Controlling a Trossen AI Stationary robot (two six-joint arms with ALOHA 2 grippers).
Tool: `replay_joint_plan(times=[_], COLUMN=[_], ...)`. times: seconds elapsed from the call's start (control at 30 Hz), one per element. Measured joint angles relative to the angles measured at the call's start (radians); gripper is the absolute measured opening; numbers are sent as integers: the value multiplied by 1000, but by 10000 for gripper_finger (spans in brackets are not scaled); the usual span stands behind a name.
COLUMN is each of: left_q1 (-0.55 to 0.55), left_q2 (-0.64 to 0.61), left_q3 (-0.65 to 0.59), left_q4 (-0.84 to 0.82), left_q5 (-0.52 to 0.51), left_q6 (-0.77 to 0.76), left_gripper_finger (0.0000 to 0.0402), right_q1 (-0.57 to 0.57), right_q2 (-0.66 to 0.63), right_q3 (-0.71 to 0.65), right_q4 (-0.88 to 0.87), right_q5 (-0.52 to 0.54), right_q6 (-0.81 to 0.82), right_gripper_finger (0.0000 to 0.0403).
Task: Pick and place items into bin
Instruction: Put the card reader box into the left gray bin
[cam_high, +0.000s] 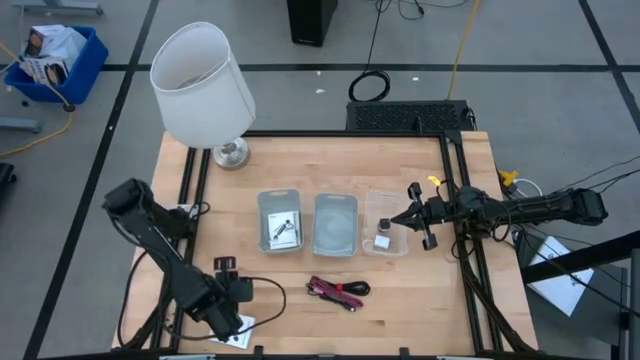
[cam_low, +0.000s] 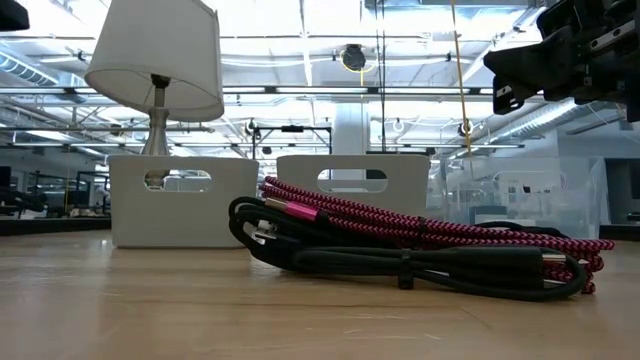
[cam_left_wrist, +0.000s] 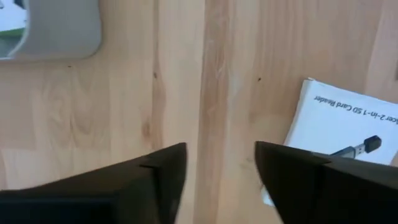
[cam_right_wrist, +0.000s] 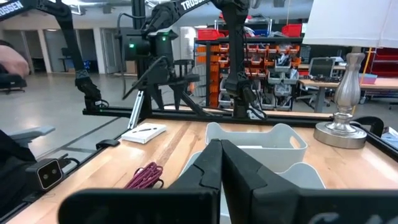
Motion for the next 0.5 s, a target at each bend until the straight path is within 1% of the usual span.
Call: replay_joint_plan(times=[0.13, 0.23, 0.3, 0.37, 0.43, 0.5], left_q1=[10, 9, -3, -13, -14, -13], left_q2=[38, 69, 92, 110, 124, 138], left_q3=[0, 0, 0, 0, 0, 0], left_q4=[32, 95, 161, 219, 240, 230], left_q5=[38, 106, 147, 182, 213, 212], left_q6=[-18, 2, 54, 86, 95, 91], left_gripper_finger=[267, 293, 296, 291, 280, 268], right_q1=[0, 0, 0, 0, 0, 0], right_q2=[0, 0, 0, 0, 0, 0], right_q3=[0, 0, 0, 0, 0, 0], right_q4=[0, 0, 0, 0, 0, 0], right_q5=[0, 0, 0, 0, 0, 0], right_q6=[-9, -15, -17, -17, -17, -17], right_gripper_finger=[0, 0, 0, 0, 0, 0])
